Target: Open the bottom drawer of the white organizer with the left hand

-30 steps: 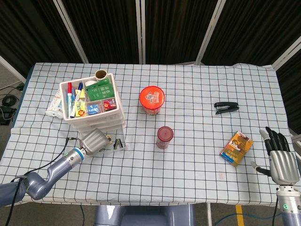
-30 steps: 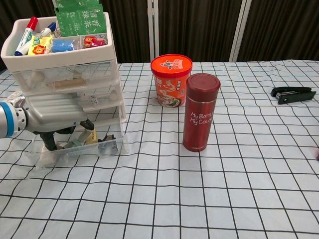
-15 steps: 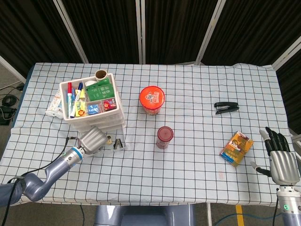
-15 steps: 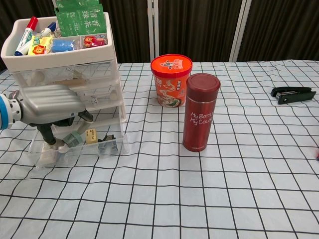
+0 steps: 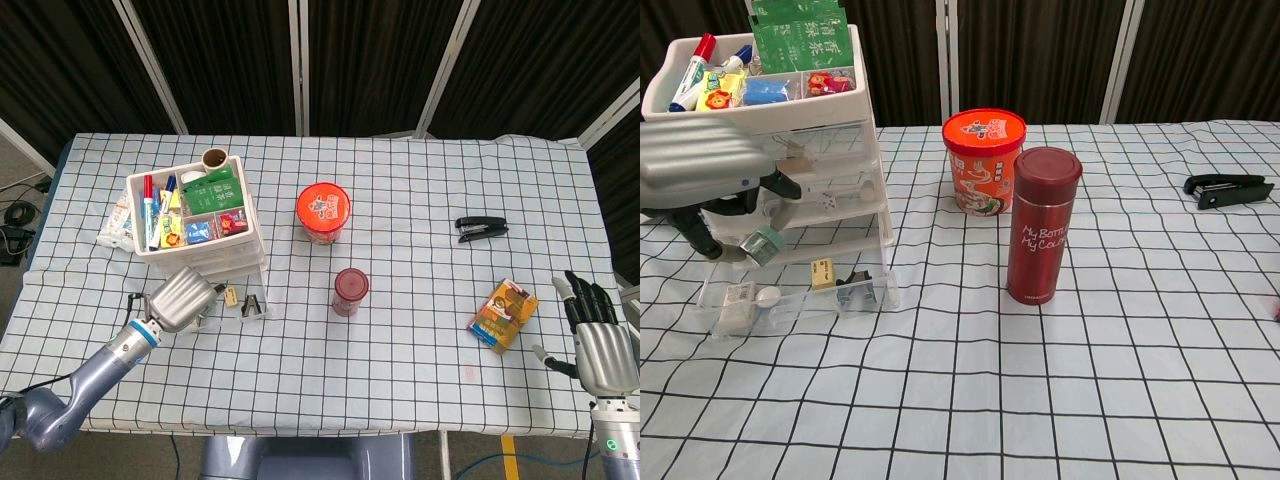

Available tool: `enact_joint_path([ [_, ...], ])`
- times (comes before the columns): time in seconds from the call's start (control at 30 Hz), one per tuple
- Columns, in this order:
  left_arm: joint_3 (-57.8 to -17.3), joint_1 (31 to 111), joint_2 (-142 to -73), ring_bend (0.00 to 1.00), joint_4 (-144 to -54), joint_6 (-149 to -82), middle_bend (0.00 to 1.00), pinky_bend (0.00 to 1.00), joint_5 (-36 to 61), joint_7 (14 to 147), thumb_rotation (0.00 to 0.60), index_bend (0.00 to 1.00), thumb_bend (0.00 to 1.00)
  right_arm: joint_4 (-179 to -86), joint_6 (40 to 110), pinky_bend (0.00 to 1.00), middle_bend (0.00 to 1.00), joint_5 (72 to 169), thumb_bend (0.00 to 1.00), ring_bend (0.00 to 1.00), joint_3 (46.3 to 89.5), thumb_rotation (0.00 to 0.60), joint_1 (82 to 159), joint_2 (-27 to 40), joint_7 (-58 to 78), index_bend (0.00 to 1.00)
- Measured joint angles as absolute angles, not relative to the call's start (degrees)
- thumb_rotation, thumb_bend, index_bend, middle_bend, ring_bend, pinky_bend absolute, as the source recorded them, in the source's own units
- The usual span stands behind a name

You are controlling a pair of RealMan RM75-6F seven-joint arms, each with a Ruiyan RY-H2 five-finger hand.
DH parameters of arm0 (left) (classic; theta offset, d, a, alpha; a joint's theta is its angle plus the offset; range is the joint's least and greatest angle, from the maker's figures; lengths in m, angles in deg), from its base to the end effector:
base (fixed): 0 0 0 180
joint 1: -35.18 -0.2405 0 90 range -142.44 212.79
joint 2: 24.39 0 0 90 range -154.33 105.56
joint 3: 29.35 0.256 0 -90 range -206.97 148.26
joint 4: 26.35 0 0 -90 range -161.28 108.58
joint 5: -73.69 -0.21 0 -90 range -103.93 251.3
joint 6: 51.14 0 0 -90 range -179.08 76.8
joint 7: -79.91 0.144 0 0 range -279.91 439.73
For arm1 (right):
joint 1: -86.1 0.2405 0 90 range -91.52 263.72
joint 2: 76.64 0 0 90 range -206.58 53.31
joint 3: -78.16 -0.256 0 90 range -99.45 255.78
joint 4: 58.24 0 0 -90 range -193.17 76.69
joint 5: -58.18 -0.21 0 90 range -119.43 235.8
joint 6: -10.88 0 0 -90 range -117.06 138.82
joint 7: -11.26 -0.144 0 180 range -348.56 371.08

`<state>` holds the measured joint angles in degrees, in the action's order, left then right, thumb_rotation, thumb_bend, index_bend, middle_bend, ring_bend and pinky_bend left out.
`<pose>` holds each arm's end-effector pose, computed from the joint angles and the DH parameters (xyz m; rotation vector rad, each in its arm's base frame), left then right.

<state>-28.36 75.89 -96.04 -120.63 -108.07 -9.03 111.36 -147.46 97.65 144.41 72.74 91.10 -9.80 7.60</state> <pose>-0.1743 0.3013 0.0430 -2.1661 -0.3358 -0.6777 -0.3113 -0.1913 0.1590 1.3251 -0.8890 1.0034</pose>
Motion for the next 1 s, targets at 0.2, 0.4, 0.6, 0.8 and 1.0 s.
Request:
enact_joint_path([
  [0.2,-27.34,72.09,-93.29,0.99,-123.16,-113.75,1.0,0.89,-10.48,110.97,0.6,0.61,0.51,-147.98,98.26,0.0,0.0,145.65,0.05,0.0,73.35,0.6,90.84,-9.97,7.73,0.02],
  [0.4,-24.92,66.29,-90.2,0.99,-122.77,-119.95,1.0,0.89,-12.0,110.5,0.6,0.6,0.51,-148.6,98.79,0.0,0.0,146.83,0.05,0.0,74.1,0.6,90.5,-10.11,8.4,0.02],
  [0.6,-23.67,62.24,-89.78,0.99,-117.59,-122.84,1.0,0.89,-12.32,105.48,0.6,0.6,0.51,-149.03,98.36,0.0,0.0,146.95,0.05,0.0,74.42,0.6,90.53,-10.12,9.08,0.02],
  [0.8,-23.85,60.16,-91.7,0.99,-111.08,-122.68,1.0,0.89,-10.13,101.17,0.6,0.59,0.51,-149.21,98.3,0.0,0.0,146.81,0.05,0.0,74.39,0.6,90.51,-10.27,9.04,0.02],
  [1.0,-25.62,59.78,-96.2,0.99,-104.19,-120.4,1.0,0.89,-7.14,98.7,0.6,0.55,0.5,-149.28,98.17,0.0,0.0,146.76,0.05,0.0,74.35,0.6,90.56,-10.34,9.02,0.02],
])
